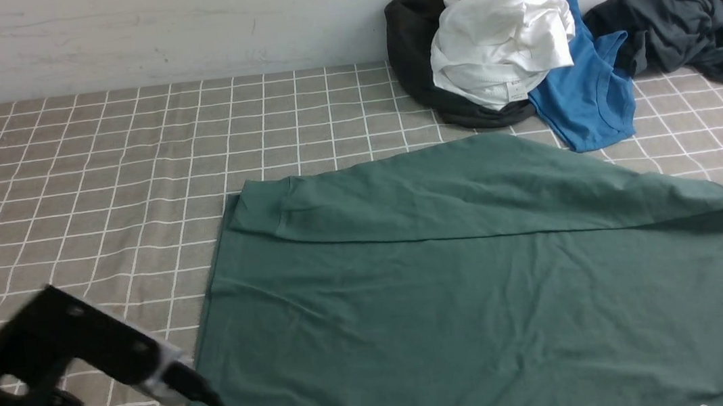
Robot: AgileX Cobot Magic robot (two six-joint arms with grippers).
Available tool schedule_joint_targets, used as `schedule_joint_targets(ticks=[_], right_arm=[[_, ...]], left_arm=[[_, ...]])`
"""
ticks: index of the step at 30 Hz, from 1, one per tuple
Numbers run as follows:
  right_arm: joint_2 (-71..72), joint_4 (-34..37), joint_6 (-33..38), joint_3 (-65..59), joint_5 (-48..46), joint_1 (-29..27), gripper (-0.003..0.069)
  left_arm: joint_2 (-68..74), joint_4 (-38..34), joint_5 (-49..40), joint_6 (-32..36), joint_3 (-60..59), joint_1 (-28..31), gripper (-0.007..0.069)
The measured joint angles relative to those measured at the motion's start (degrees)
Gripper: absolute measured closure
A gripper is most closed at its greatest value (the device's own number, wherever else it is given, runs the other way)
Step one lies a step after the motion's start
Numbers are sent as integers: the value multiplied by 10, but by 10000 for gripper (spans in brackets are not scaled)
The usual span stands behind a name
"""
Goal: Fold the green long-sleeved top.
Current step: Use the left arm to clamp the cuff closest to it
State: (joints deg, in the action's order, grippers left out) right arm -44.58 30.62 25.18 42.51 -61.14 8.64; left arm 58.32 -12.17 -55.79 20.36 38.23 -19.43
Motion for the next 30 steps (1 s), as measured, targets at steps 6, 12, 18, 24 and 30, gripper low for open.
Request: schedule_joint_targets(ticks=[6,12,18,24,30], right_arm=[[-53,-21,1,0,-16,58,675],[-59,-25,1,0,-16,60,675],[-59,-25,1,0,-5,60,675],[-59,-27,1,-1,10,60,675],[-63,-32,1,-1,10,60,675]], left_arm=[[157,5,77,-12,0,-65,193],[267,-23,155,7,1,-66,35],[316,-73,181,64,3,-88,42],[320,-82,188,90,6,-129,162],[322,-68,188,68,6,-134,433]])
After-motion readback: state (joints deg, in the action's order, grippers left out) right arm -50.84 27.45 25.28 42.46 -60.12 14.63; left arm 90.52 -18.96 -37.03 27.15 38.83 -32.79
